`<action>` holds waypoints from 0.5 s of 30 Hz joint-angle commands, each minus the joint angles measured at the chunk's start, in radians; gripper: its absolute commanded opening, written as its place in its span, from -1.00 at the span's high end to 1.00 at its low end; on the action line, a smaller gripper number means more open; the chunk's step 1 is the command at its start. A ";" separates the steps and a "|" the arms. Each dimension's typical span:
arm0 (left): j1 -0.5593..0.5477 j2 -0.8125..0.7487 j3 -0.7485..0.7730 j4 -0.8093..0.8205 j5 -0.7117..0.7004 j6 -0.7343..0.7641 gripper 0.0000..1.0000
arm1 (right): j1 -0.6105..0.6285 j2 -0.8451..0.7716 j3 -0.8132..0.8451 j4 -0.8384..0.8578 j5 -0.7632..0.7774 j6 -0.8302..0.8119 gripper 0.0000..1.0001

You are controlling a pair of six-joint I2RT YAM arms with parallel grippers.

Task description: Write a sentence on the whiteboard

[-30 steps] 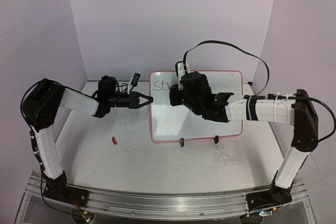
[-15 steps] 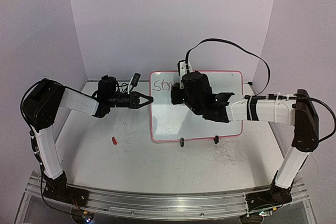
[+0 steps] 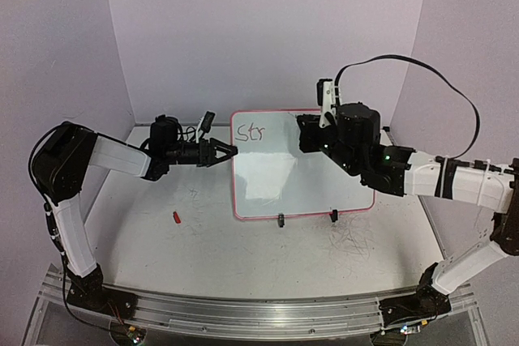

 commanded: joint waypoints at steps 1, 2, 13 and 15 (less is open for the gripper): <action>0.019 -0.077 -0.004 0.013 0.005 -0.103 -0.38 | -0.002 -0.041 -0.058 0.062 -0.057 0.030 1.00; 0.020 -0.088 -0.006 0.006 -0.002 -0.116 -0.44 | -0.001 -0.050 -0.064 0.069 -0.072 0.034 1.00; 0.038 -0.104 0.086 -0.116 -0.123 -0.137 -0.55 | -0.001 -0.074 -0.103 0.076 -0.109 0.019 0.99; 0.038 -0.074 0.123 -0.117 -0.123 -0.143 -0.51 | -0.001 -0.068 -0.091 0.073 -0.110 0.012 1.00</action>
